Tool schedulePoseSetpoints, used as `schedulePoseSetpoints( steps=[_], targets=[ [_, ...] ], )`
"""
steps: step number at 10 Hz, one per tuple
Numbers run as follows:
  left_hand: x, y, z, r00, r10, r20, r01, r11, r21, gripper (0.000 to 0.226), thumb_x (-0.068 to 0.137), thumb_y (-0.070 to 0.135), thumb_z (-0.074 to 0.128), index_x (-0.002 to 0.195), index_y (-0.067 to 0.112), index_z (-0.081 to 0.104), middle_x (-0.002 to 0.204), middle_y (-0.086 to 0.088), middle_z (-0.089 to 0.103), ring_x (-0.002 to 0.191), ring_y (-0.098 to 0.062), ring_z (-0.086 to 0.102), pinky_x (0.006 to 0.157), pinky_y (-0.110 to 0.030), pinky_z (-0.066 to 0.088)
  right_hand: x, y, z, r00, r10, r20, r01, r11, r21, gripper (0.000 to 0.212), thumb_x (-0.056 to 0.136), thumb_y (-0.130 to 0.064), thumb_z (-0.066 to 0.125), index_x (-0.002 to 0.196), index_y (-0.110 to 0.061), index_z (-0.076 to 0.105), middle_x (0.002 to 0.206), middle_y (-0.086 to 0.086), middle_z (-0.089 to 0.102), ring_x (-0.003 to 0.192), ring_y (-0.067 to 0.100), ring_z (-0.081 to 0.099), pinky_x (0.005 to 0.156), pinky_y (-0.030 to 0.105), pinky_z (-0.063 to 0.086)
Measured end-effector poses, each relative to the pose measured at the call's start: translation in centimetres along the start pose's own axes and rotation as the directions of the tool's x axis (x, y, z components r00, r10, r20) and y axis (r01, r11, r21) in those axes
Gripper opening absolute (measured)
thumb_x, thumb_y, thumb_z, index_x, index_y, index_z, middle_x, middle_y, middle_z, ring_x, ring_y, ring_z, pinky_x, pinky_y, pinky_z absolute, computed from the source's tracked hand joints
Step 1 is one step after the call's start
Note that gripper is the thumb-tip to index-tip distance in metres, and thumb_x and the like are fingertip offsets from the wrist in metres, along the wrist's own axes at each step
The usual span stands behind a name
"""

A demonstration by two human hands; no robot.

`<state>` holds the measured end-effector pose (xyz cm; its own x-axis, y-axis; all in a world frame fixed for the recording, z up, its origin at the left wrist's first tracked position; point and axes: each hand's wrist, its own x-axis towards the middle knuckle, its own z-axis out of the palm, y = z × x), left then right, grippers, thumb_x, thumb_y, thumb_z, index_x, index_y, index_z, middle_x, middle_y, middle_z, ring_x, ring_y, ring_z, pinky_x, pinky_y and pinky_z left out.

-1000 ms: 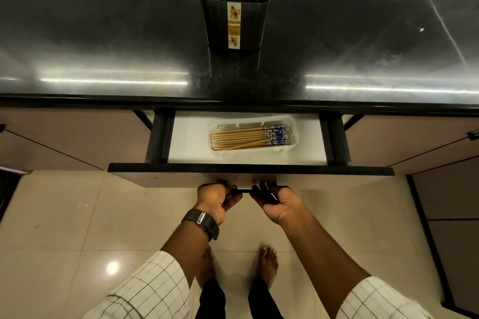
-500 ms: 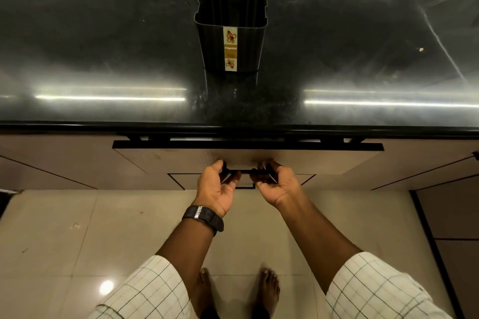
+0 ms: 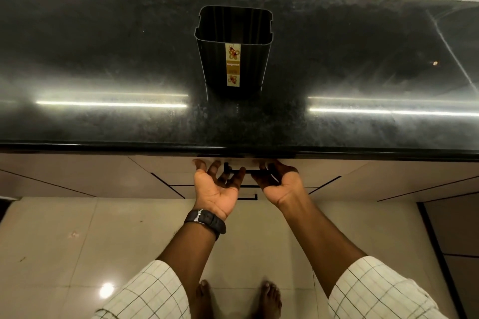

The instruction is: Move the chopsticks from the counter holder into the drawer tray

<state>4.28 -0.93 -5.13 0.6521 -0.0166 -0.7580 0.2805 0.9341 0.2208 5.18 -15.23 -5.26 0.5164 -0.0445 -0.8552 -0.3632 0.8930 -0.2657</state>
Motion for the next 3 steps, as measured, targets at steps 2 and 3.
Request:
schedulePoseSetpoints(
  steps=[2, 3],
  targets=[
    [0.9, 0.5, 0.3, 0.999, -0.037, 0.023, 0.037, 0.999, -0.007, 0.081, 0.083, 0.071, 0.055, 0.136, 0.009, 0.055, 0.140, -0.022, 0.048, 0.122, -0.040, 0.052, 0.104, -0.062, 0.044, -0.1, -1.4, 0.1, 0.997, 0.025, 0.078, -0.023, 0.999, -0.025, 0.044, 0.098, -0.013, 0.057, 0.141, -0.005, 0.051, 0.143, 0.026, 0.051, 0.130, 0.043, 0.051, 0.115, 0.055, 0.036],
    [0.4, 0.5, -0.1, 0.995, -0.063, 0.071, 0.062, 0.998, 0.008, 0.089, 0.079, 0.078, 0.054, 0.137, 0.010, 0.054, 0.138, -0.022, 0.050, 0.122, -0.043, 0.052, 0.106, -0.064, 0.040, -1.3, -1.0, -1.2, 0.999, 0.018, 0.049, -0.015, 0.998, -0.060, 0.046, 0.101, -0.022, 0.054, 0.145, -0.009, 0.047, 0.151, 0.024, 0.044, 0.140, 0.041, 0.042, 0.117, 0.054, 0.032]
  ],
)
